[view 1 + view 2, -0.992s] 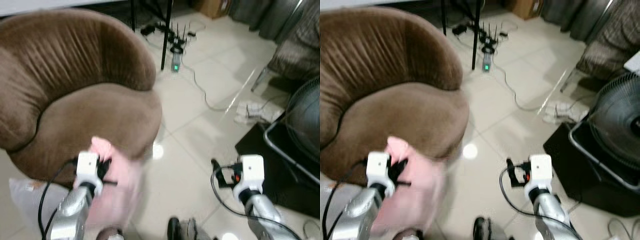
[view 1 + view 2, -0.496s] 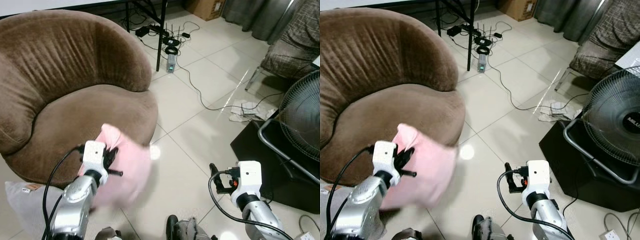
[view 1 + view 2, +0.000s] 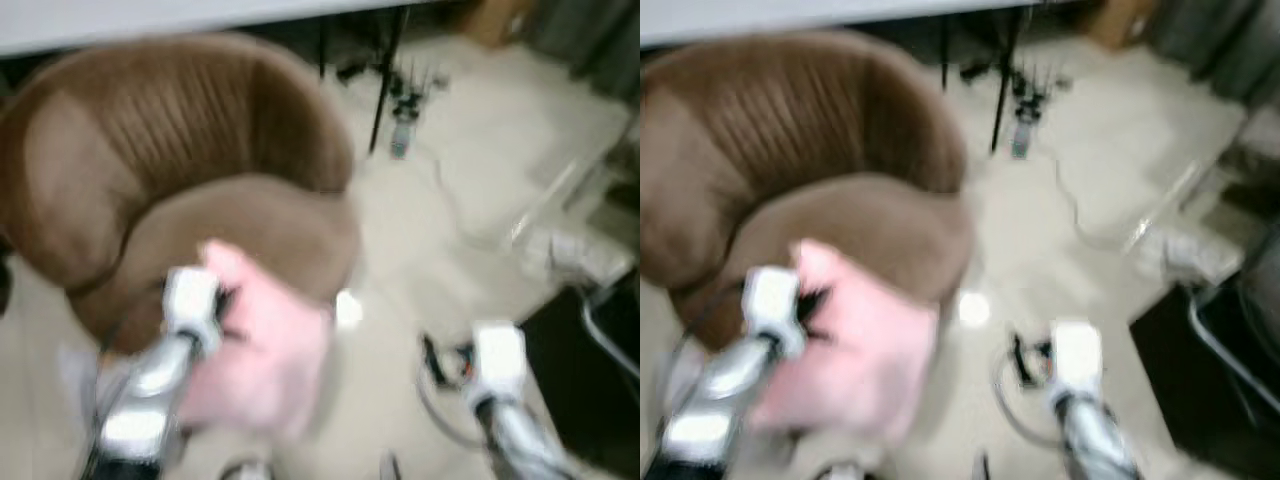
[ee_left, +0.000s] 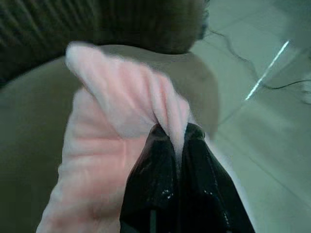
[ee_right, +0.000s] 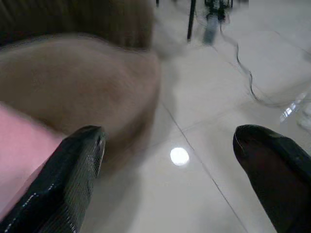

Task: Move the pillow to the sofa from floor

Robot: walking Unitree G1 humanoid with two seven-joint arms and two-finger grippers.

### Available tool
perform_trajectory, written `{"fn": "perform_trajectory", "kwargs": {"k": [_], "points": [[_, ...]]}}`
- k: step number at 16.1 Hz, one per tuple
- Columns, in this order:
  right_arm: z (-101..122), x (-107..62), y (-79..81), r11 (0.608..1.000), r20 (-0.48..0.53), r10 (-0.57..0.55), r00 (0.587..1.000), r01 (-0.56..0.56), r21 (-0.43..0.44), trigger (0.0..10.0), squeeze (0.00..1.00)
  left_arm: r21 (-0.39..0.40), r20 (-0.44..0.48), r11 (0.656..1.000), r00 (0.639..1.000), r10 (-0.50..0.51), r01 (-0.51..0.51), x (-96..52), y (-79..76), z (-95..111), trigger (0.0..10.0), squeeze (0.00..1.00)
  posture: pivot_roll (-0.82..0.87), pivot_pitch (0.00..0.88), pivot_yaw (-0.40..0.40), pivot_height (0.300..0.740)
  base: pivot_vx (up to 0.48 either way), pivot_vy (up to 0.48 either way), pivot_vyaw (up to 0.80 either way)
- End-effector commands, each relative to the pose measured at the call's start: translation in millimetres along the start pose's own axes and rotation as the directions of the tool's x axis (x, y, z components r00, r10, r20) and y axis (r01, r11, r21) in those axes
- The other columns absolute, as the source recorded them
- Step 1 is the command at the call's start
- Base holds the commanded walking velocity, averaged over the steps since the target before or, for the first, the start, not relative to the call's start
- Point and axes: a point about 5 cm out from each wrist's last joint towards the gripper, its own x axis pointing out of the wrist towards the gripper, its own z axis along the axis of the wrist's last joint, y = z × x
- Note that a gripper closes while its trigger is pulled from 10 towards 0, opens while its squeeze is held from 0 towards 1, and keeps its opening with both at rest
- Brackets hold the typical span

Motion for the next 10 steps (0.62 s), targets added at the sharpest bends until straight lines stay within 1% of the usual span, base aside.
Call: {"fn": "perform_trajectory", "kwargs": {"k": [1,3,6,7,10], "points": [[-13.3,-9.3,-12.9,0.999,-0.059,-0.047,0.997,0.046,-0.018,10.0,0.0,0.0,0.062,0.999,0.997,-0.042,0.042,7.6,-14.3,15.2,0.0,0.0,-0.11,0.138,-0.072,0.74,0.45,0.0,0.0],[-14.5,-10.4,-9.4,0.999,-0.07,-0.045,0.997,0.044,-0.019,10.0,0.0,0.002,0.059,0.999,0.998,-0.035,0.035,7.9,-13.6,16.6,0.0,0.0,-0.11,0.138,-0.072,0.74,0.442,0.0,0.0],[-11.3,-10.5,-9.4,0.999,-0.058,-0.048,0.997,0.047,-0.023,10.0,0.0,0.008,0.056,0.999,0.998,-0.037,0.037,9.0,-14.7,17.7,0.0,0.0,-0.11,0.141,-0.075,0.74,0.442,0.0,0.0],[-10.4,-9.7,-9.8,0.998,-0.055,-0.048,0.997,0.046,-0.038,10.0,0.0,0.01,0.055,0.999,0.998,-0.04,0.04,9.6,-15.5,17.9,0.0,0.0,-0.11,0.142,-0.074,0.74,0.442,0.0,0.0],[-9.8,-8.2,-10.7,0.998,-0.05,-0.054,0.997,0.053,-0.03,10.0,0.0,0.009,0.056,0.999,0.997,-0.049,0.048,11.7,-17.5,18.6,0.0,0.0,-0.11,0.141,-0.072,0.74,0.442,0.0,0.57]]}}
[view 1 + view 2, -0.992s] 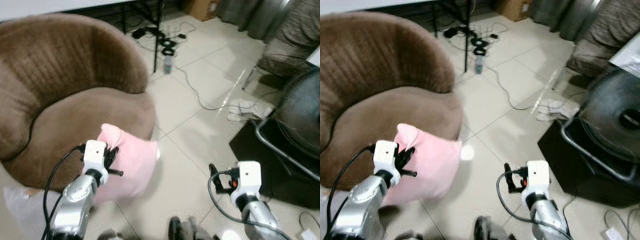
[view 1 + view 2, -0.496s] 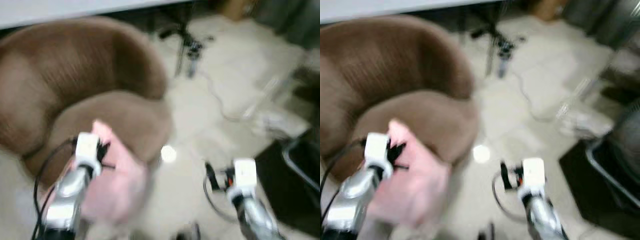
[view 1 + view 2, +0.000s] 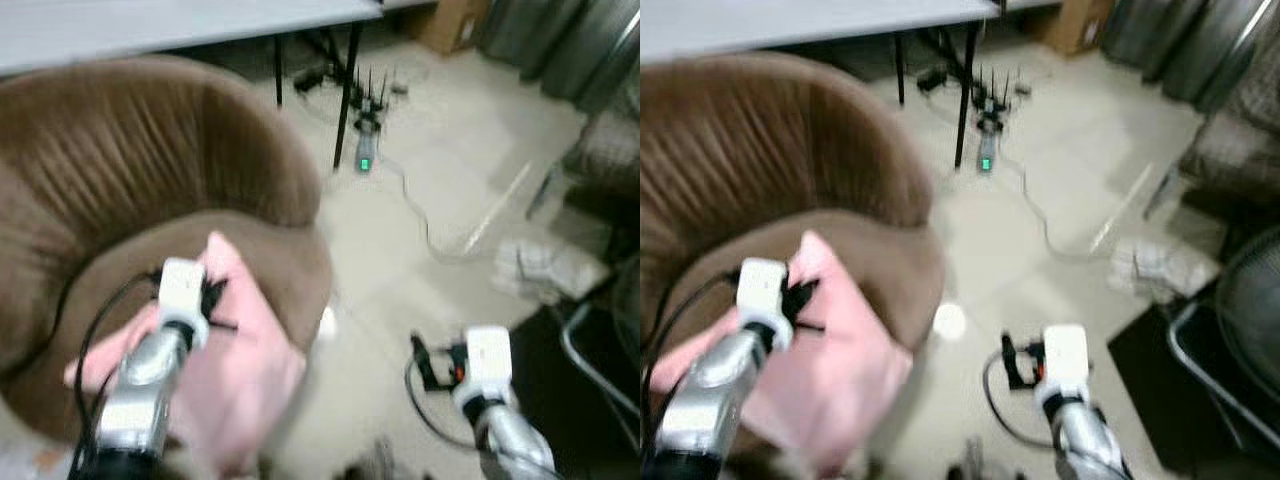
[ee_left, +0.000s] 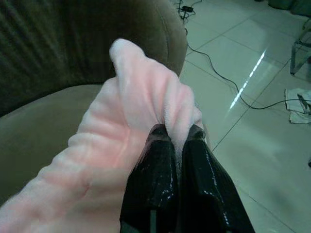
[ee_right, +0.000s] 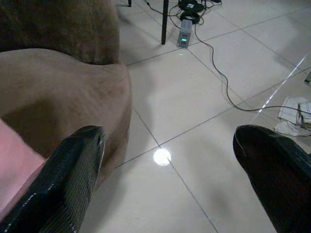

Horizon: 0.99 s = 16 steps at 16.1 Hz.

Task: Move the pillow to the sofa from floor

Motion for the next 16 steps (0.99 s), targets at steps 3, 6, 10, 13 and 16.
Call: {"fn": "perform_trajectory", "kwargs": {"k": [3,6,10,13,16], "points": [[-0.2,0.7,-10.5,0.999,-0.02,-0.046,0.999,0.046,-0.009,10.0,0.0,0.001,0.043,0.999,0.998,-0.039,0.039,5.7,-10.2,9.5,0.0,0.0,-0.11,0.137,-0.068,0.74,0.146,0.0,0.0],[9.6,-4.7,-14.0,0.998,0.03,-0.067,0.997,0.067,0.004,10.0,0.0,-0.008,0.032,1.0,0.999,-0.008,0.008,-0.8,-4.7,3.3,0.0,0.0,-0.1,0.122,-0.068,0.74,0.0,0.0,0.0],[20.2,13.5,-6.8,1.0,0.067,-0.003,0.998,0.005,-0.017,10.0,0.0,-0.024,0.06,1.0,0.998,0.018,-0.016,-2.3,-5.9,4.8,0.0,0.0,-0.01,0.121,-0.11,0.74,0.0,0.0,0.0],[25.9,31.8,-2.7,0.999,0.076,0.049,0.996,-0.047,-0.027,10.0,0.0,-0.018,0.075,0.998,0.996,0.054,-0.053,-5.4,2.9,8.8,0.0,0.0,0.05,0.119,-0.128,0.74,0.0,0.0,0.0],[30.4,48.0,1.0,0.994,0.071,0.096,0.993,-0.093,-0.05,10.0,0.0,-0.023,0.085,0.996,0.992,0.093,-0.091,-13.2,5.4,9.7,0.0,0.0,0.12,0.133,-0.149,0.74,0.0,0.0,0.0]]}}
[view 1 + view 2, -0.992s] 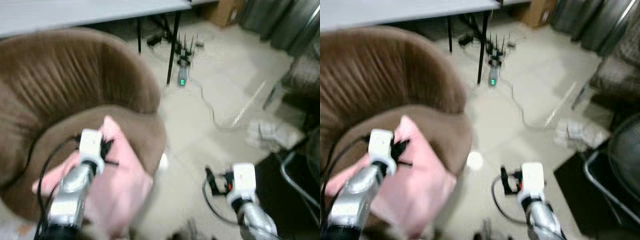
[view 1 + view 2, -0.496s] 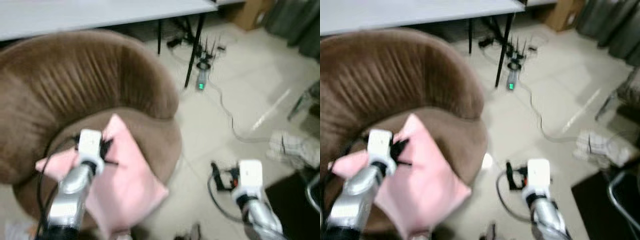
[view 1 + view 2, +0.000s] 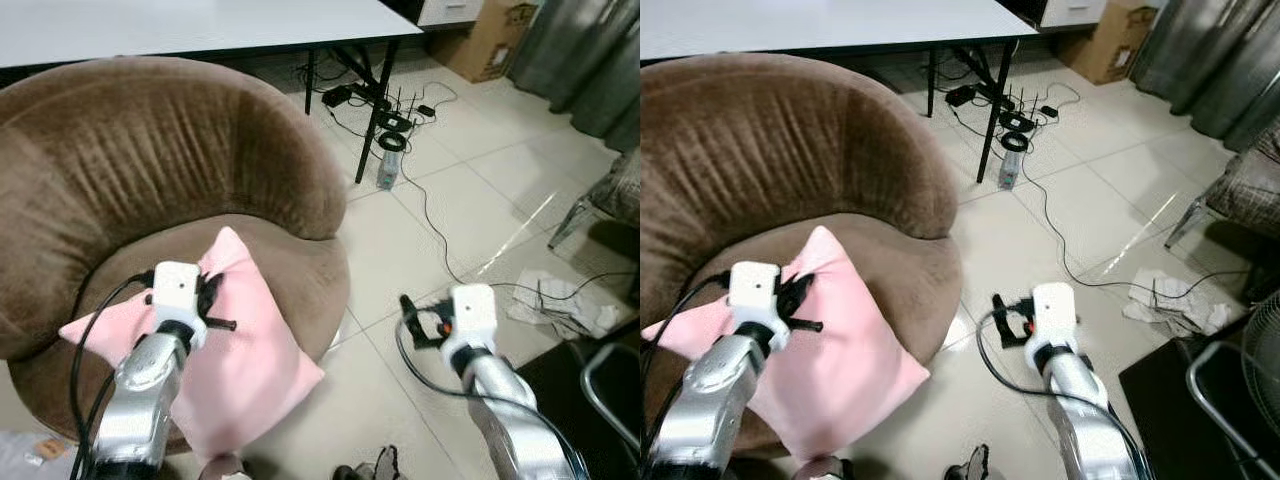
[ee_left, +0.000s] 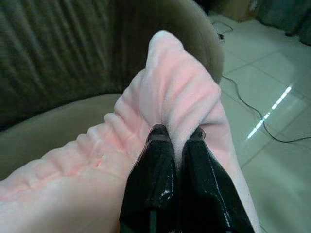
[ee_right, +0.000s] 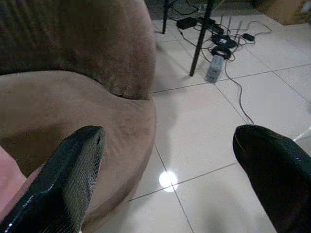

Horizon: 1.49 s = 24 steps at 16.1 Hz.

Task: Move the pillow to the sofa from floor

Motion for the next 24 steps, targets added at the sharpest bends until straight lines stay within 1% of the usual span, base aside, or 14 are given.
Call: {"fn": "perform_trajectory", "kwargs": {"k": [1,3,5,8,9,11,12,13,18,19,20,21,22,24], "points": [[-2.2,1.3,-1.4,1.0,-0.007,0.014,1.0,-0.014,-0.016,10.0,0.0,-0.004,0.029,1.0,0.999,0.017,-0.016,-1.4,-0.2,5.3,0.0,0.0,0.12,0.139,-0.154,0.74,0.0,0.0,0.0],[-3.9,6.9,-1.1,0.999,-0.008,0.031,1.0,-0.031,-0.025,10.0,0.0,-0.002,0.023,1.0,1.0,0.016,-0.016,-0.5,-1.4,5.5,0.0,0.0,0.1,0.139,-0.155,0.74,0.0,0.0,0.0],[-6.2,5.9,-3.1,1.0,-0.01,0.016,1.0,-0.016,-0.021,10.0,0.0,0.005,0.024,1.0,1.0,0.007,-0.007,3.3,-3.6,8.2,0.0,0.0,0.08,0.136,-0.146,0.74,0.0,0.0,0.0],[-6.9,-4.0,-10.5,0.998,0.023,-0.057,0.998,0.057,0.0,10.0,0.0,0.033,0.013,0.999,0.999,-0.042,0.042,14.3,-6.4,13.2,0.0,0.0,0.0,0.125,-0.095,0.74,0.0,0.0,0.0],[-4.0,-11.7,-16.6,0.995,0.067,-0.095,0.993,0.094,0.03,10.0,0.0,0.039,0.013,0.996,0.997,-0.075,0.075,21.7,-10.5,16.1,0.0,0.0,-0.04,0.124,-0.076,0.74,0.0,0.0,0.0],[-7.2,-15.9,-16.5,0.994,0.039,-0.108,0.993,0.108,0.004,10.0,0.0,0.037,0.014,0.994,0.994,-0.104,0.104,27.7,-17.1,17.7,0.0,0.0,-0.06,0.121,-0.07,0.74,0.0,0.0,0.0],[-10.0,-18.8,-17.0,0.992,0.032,-0.12,0.992,0.119,0.027,10.0,0.0,0.033,0.017,0.994,0.994,-0.108,0.107,29.8,-19.3,18.4,0.0,0.0,-0.07,0.116,-0.067,0.74,0.0,0.0,0.0],[-11.0,-21.5,-16.1,0.993,0.036,-0.12,0.992,0.12,0.023,10.0,0.0,0.027,0.02,0.993,0.993,-0.113,0.113,31.5,-20.3,18.8,0.0,0.0,-0.08,0.114,-0.065,0.74,0.0,0.0,0.0],[-13.7,-26.7,-15.2,0.992,0.019,-0.125,0.992,0.125,0.013,10.0,0.0,0.03,0.045,0.995,0.994,-0.1,0.099,36.8,-15.2,24.9,0.0,0.0,-0.08,0.104,-0.07,0.74,0.444,0.0,0.0],[-11.7,-28.0,-15.9,0.993,0.018,-0.114,0.993,0.114,0.013,10.0,0.0,0.022,0.052,0.997,0.996,-0.077,0.076,38.5,-9.1,26.9,0.0,0.0,-0.08,0.102,-0.068,0.74,0.0,0.0,0.0],[-8.7,-30.2,-23.5,0.992,0.025,-0.128,0.991,0.128,0.0,10.0,0.0,0.017,0.068,0.999,0.997,-0.043,0.042,42.1,1.7,34.6,0.0,0.0,-0.08,0.102,-0.071,0.74,0.0,0.0,0.0],[-8.1,-31.2,-27.4,0.99,0.024,-0.138,0.99,0.138,-0.004,10.0,0.0,0.019,0.073,0.999,0.997,-0.029,0.028,43.5,6.1,38.0,0.0,0.0,-0.08,0.103,-0.07,0.74,0.0,0.0,0.0],[-9.0,-32.4,-32.4,0.988,0.015,-0.151,0.988,0.151,-0.01,10.0,0.0,0.044,0.09,0.999,0.996,0.01,-0.014,49.6,20.9,53.2,0.0,0.0,-0.08,0.106,-0.066,0.74,0.0,0.0,0.0],[-10.3,-33.5,-29.7,0.989,0.009,-0.148,0.989,0.148,-0.008,10.0,0.0,0.062,0.143,0.997,0.989,0.039,-0.048,60.6,40.1,88.7,0.0,0.0,-0.08,0.11,-0.062,0.74,0.0,0.0,0.0]]}}
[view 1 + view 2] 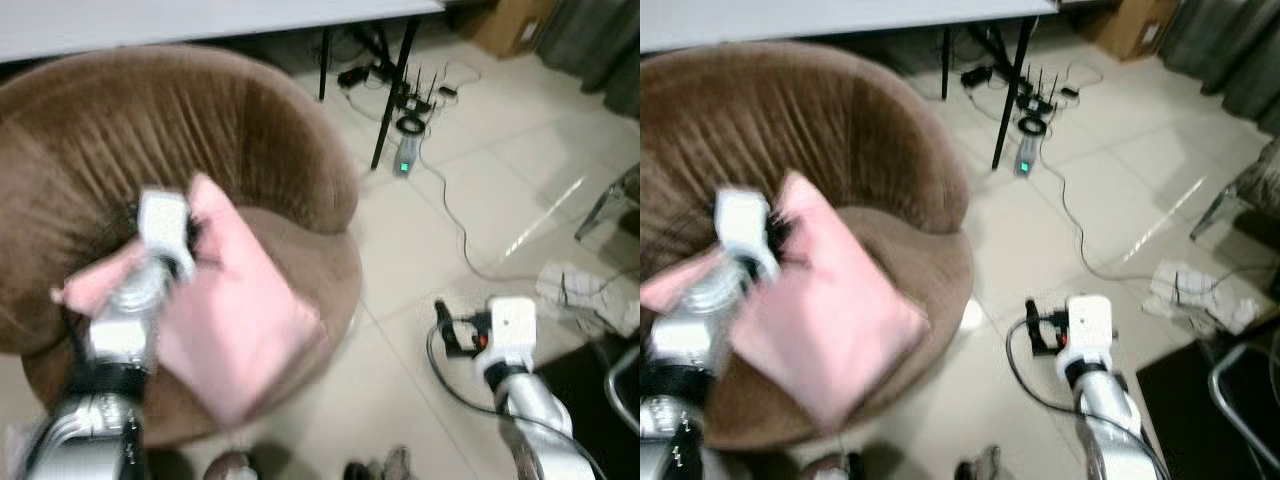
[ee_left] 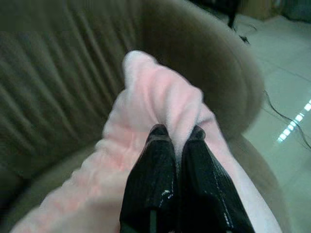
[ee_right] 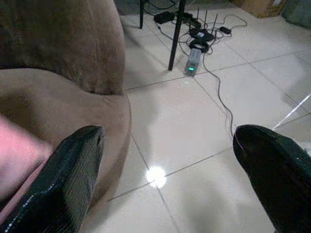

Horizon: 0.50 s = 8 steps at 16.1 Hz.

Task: Move the pillow to the sofa from floor

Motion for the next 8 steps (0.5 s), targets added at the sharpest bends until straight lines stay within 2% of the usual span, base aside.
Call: {"fn": "perform_trajectory", "kwargs": {"k": [1,2,3,6,8], "points": [[-3.3,-4.5,-2.3,1.0,-0.02,-0.012,1.0,0.012,0.01,10.0,0.0,-0.012,0.056,1.0,0.998,0.019,-0.018,4.6,5.2,16.3,0.0,0.0,-0.08,0.111,-0.062,0.74,0.0,0.0,0.0],[-9.6,-6.4,3.7,1.0,-0.047,0.012,0.999,-0.011,0.013,10.0,0.0,0.035,0.089,0.999,0.996,0.02,-0.024,10.9,16.6,38.3,0.0,0.0,-0.07,0.123,-0.056,0.74,0.0,0.0,0.0],[-13.1,-7.0,10.1,0.999,-0.064,0.039,0.997,-0.038,0.011,10.0,0.0,0.064,0.106,0.997,0.994,0.025,-0.032,13.9,25.2,51.9,0.0,0.0,-0.06,0.128,-0.056,0.74,0.0,0.0,0.0],[-0.8,6.2,7.7,0.999,-0.024,0.031,0.999,-0.031,0.03,10.0,0.0,0.1,0.114,0.994,0.993,0.034,-0.046,16.6,40.1,67.3,0.0,0.0,-0.04,0.144,-0.053,0.74,0.0,0.0,0.0],[6.0,11.3,3.3,0.999,-0.004,0.014,1.0,-0.014,0.031,10.0,0.0,0.105,0.106,0.994,0.994,0.02,-0.031,20.2,37.0,68.0,0.0,0.0,-0.06,0.146,-0.041,0.74,0.0,0.0,0.0]]}}
